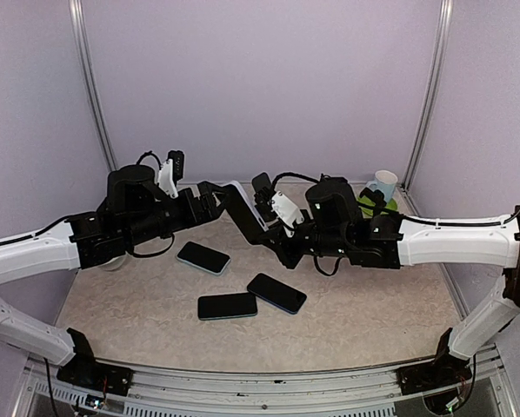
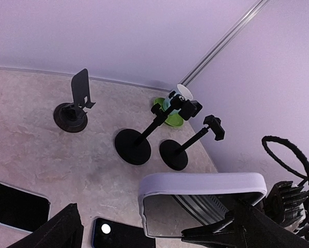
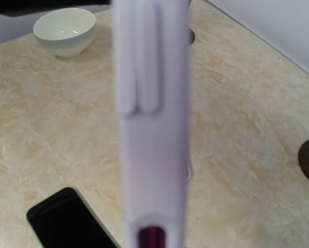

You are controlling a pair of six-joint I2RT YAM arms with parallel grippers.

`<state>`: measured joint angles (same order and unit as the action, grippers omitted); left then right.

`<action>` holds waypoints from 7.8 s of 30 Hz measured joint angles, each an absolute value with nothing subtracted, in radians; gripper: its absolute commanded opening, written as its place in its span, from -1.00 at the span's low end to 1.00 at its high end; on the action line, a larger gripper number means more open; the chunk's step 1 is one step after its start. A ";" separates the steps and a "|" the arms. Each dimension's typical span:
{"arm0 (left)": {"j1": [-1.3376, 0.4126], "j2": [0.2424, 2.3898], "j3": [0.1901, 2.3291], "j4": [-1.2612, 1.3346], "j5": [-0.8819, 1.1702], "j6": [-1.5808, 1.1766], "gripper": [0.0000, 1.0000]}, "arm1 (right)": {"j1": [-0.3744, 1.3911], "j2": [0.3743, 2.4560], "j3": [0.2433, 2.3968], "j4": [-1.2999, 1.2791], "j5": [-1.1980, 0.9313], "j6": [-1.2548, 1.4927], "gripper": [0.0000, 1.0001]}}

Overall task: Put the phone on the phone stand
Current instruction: Pass from the right arm to the left, then place the phone on the phone stand.

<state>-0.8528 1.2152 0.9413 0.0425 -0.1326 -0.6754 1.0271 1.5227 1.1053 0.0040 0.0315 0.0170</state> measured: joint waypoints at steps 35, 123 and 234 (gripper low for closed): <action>-0.849 1.232 0.941 0.146 -0.057 -0.647 0.73 | 1.075 1.582 1.203 -0.066 0.071 0.042 -1.00; -0.147 1.914 1.579 -0.208 -0.548 -0.270 -0.11 | 0.920 1.425 0.973 -0.010 -0.086 0.186 1.00; -0.111 2.081 1.711 -0.191 -0.426 -0.309 0.68 | 0.920 1.509 1.035 -0.056 -0.089 0.194 1.00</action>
